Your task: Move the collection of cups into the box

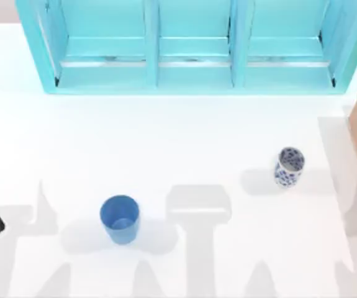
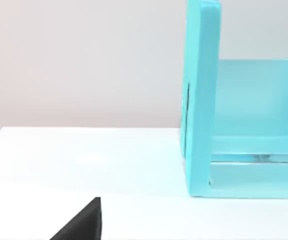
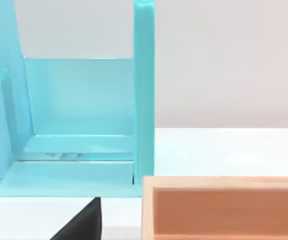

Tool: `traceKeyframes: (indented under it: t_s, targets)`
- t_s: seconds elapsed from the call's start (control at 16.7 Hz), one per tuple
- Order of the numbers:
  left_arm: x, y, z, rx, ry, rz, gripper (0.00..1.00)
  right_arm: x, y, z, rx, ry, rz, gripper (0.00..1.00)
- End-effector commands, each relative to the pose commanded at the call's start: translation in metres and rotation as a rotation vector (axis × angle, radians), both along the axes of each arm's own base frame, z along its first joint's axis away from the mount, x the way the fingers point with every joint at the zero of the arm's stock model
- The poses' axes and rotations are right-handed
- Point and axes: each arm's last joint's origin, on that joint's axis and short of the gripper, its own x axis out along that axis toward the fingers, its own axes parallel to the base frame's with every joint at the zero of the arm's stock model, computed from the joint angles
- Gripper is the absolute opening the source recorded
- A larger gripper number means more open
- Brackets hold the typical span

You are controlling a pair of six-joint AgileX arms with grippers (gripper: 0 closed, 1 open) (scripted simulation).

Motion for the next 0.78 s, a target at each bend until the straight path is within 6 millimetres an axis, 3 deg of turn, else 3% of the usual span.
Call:
traceKeyframes:
  t_s: [0.18,0.36,0.6,0.78]
  targets:
    - [0.000,0.000,0.000,0.000,0.000,0.000,1.00,0.000,0.000,0.002,0.003,0.003,0.004,1.00]
    - [0.000,0.000,0.000,0.000,0.000,0.000,1.00,0.000,0.004,0.021,0.030,0.033,0.040,1.00]
    - [0.000,0.000,0.000,0.000,0.000,0.000,1.00,0.007,0.016,0.072,0.105,0.146,0.122,1.00]
    - [0.000,0.000,0.000,0.000,0.000,0.000,1.00,0.024,0.032,0.120,0.173,0.285,0.185,1.00]
